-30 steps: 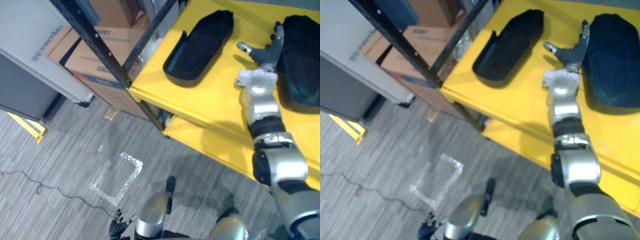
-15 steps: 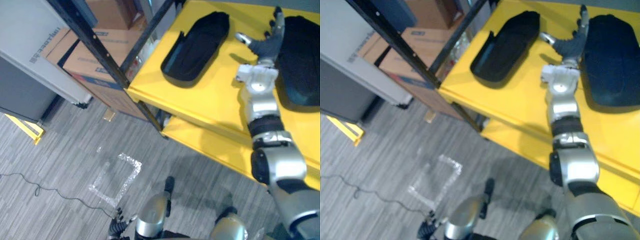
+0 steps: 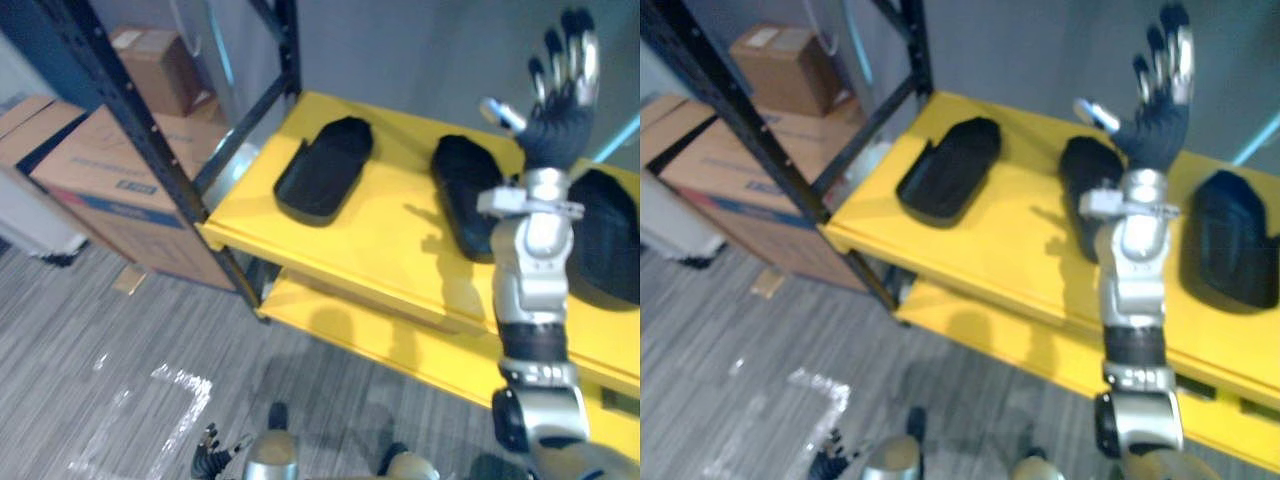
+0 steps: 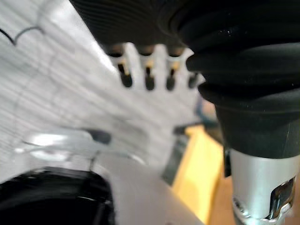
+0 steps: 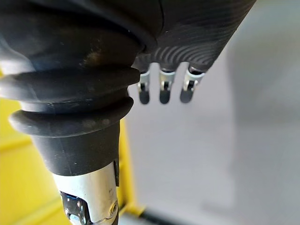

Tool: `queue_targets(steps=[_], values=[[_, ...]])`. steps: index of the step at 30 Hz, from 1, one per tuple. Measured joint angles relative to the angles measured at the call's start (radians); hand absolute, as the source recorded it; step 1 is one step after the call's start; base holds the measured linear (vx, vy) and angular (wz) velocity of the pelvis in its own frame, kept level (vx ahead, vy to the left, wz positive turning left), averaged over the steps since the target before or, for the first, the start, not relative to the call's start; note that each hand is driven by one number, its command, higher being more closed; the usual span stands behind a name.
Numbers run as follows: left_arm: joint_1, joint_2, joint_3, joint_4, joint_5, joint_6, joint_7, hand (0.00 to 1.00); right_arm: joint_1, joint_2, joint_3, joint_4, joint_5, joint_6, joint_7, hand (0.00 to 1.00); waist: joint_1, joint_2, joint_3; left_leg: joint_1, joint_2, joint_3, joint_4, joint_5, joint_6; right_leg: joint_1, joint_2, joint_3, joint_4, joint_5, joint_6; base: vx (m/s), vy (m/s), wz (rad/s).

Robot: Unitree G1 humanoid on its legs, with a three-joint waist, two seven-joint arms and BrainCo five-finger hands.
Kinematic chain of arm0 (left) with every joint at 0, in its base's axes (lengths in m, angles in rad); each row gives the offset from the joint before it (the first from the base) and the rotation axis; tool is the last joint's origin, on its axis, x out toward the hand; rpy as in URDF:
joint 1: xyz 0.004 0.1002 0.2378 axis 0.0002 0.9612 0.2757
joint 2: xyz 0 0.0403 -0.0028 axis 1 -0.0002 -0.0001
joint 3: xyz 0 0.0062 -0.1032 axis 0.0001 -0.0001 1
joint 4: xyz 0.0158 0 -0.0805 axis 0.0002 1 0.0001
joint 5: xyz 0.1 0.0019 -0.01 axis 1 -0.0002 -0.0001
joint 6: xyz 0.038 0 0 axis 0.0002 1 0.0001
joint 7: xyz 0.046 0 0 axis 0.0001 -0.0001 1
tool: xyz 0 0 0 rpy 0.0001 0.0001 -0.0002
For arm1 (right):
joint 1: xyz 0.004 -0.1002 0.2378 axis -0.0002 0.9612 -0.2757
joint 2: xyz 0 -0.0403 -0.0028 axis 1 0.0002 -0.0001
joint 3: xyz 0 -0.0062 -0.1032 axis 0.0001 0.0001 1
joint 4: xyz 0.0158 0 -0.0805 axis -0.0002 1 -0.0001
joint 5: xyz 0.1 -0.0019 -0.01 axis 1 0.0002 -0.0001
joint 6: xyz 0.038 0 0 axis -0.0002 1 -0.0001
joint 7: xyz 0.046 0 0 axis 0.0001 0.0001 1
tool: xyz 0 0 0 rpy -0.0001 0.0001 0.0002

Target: Walk over and take plastic housings, then place them on the shelf

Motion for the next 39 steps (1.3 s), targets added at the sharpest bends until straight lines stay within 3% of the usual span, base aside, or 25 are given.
queue_targets(steps=[5,9,15,19,24,39], values=[[0.030,-0.006,0.021,-0.005,0.000,0.000,0.011,0.00,0.197,-0.014,-0.069,-0.082,0.001,0.007,0.025,0.00,-0.048,-0.017,-0.012,-0.003,0.009,0.044,-0.006,-0.002,-0.005,-0.032,0.014,0.046,-0.015,0.016,0.006,-0.01,-0.006,-0.27],[0.033,-0.001,0.026,-0.004,-0.001,-0.003,0.017,0.00,0.301,-0.012,-0.094,-0.082,0.026,-0.001,0.052,0.00,-0.057,-0.032,-0.023,-0.003,0.011,0.052,-0.002,-0.008,-0.008,-0.033,0.017,0.051,-0.016,0.018,0.003,0.05,-0.005,-0.05],[0.031,-0.012,0.066,-0.006,-0.002,-0.004,0.018,0.00,0.341,0.019,-0.094,-0.103,0.067,-0.010,0.120,0.00,-0.059,-0.050,-0.029,-0.026,0.009,0.051,-0.001,-0.011,-0.007,-0.058,0.015,0.050,-0.015,0.020,0.000,0.04,-0.001,0.02],[0.029,-0.020,0.089,-0.015,-0.004,-0.003,0.016,0.00,0.368,0.043,-0.093,-0.160,0.087,-0.046,0.163,0.00,-0.057,-0.059,-0.025,-0.058,0.009,0.047,0.046,-0.041,-0.007,-0.063,0.010,0.049,-0.013,0.020,0.000,0.00,0.000,0.00],[0.029,-0.031,0.106,-0.030,-0.004,-0.003,0.016,0.00,0.404,0.056,-0.089,-0.188,0.119,-0.050,0.199,0.00,-0.058,-0.060,-0.024,-0.076,0.009,0.047,0.088,-0.075,-0.001,-0.063,0.004,0.050,-0.013,0.018,0.000,0.00,0.005,-0.01],[0.029,-0.027,0.093,-0.044,-0.004,0.013,0.017,0.00,0.458,0.164,0.047,-0.060,0.136,0.001,0.151,0.00,-0.061,-0.058,-0.021,-0.084,0.006,0.043,0.140,-0.109,-0.001,-0.044,-0.001,0.063,-0.012,0.008,-0.013,0.01,0.004,0.00]])
